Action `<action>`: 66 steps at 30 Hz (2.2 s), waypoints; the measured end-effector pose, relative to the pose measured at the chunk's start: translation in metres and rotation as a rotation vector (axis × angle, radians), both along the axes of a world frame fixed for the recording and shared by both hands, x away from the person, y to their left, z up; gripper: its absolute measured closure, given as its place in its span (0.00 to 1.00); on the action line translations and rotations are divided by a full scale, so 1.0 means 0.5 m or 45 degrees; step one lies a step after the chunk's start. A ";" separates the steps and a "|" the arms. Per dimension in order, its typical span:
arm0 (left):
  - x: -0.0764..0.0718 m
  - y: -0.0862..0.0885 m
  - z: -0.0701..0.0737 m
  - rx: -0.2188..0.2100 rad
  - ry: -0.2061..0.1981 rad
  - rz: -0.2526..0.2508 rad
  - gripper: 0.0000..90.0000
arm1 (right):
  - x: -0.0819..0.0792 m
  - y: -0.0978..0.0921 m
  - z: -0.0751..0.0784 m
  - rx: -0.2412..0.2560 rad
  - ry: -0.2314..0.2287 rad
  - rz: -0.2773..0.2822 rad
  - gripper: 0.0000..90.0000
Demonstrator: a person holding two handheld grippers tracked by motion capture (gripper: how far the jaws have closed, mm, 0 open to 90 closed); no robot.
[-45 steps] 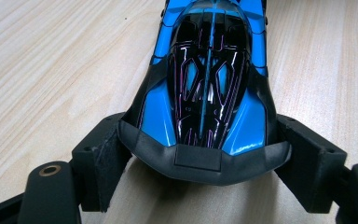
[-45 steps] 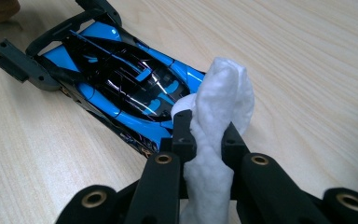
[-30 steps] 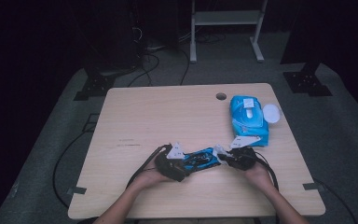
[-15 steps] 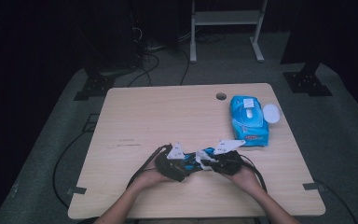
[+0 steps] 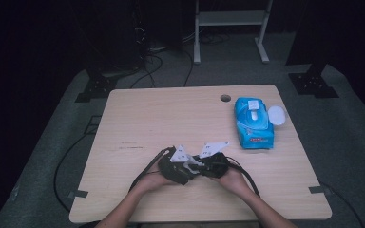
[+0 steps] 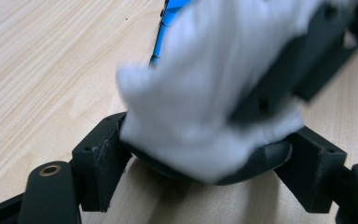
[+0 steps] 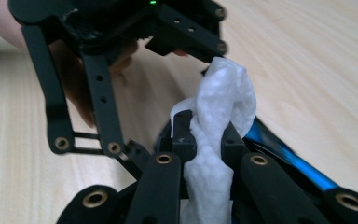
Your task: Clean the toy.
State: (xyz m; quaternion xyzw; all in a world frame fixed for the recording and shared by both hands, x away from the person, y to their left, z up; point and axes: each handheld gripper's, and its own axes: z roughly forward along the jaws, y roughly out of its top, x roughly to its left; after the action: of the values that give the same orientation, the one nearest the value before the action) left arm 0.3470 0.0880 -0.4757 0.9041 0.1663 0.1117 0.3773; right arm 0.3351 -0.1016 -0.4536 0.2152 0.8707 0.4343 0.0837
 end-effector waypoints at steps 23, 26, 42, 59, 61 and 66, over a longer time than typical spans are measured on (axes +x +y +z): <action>0.000 0.001 -0.001 -0.003 -0.006 -0.004 0.26 | 0.050 0.003 0.000 -0.004 0.002 -0.079 0.91; -0.001 -0.001 -0.001 -0.003 -0.009 -0.002 0.26 | 0.052 -0.011 0.004 -0.014 -0.002 -0.096 0.91; -0.001 0.000 -0.001 -0.004 -0.008 -0.005 0.26 | 0.049 -0.010 0.005 -0.005 0.003 -0.083 0.91; -0.001 0.000 -0.002 -0.002 -0.008 -0.006 0.26 | 0.064 -0.133 -0.007 0.006 0.024 -0.274 0.91; -0.001 0.000 -0.002 -0.003 -0.009 -0.005 0.26 | 0.066 -0.145 -0.011 0.005 0.031 -0.290 0.90; -0.001 0.001 -0.002 -0.003 -0.008 -0.006 0.26 | 0.068 -0.151 -0.014 0.018 0.046 -0.308 0.91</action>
State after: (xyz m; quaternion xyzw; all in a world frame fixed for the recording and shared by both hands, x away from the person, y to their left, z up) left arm 0.3466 0.0884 -0.4768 0.9038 0.1630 0.1135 0.3792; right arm 0.3691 -0.1774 -0.4604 0.3269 0.8367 0.4231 0.1182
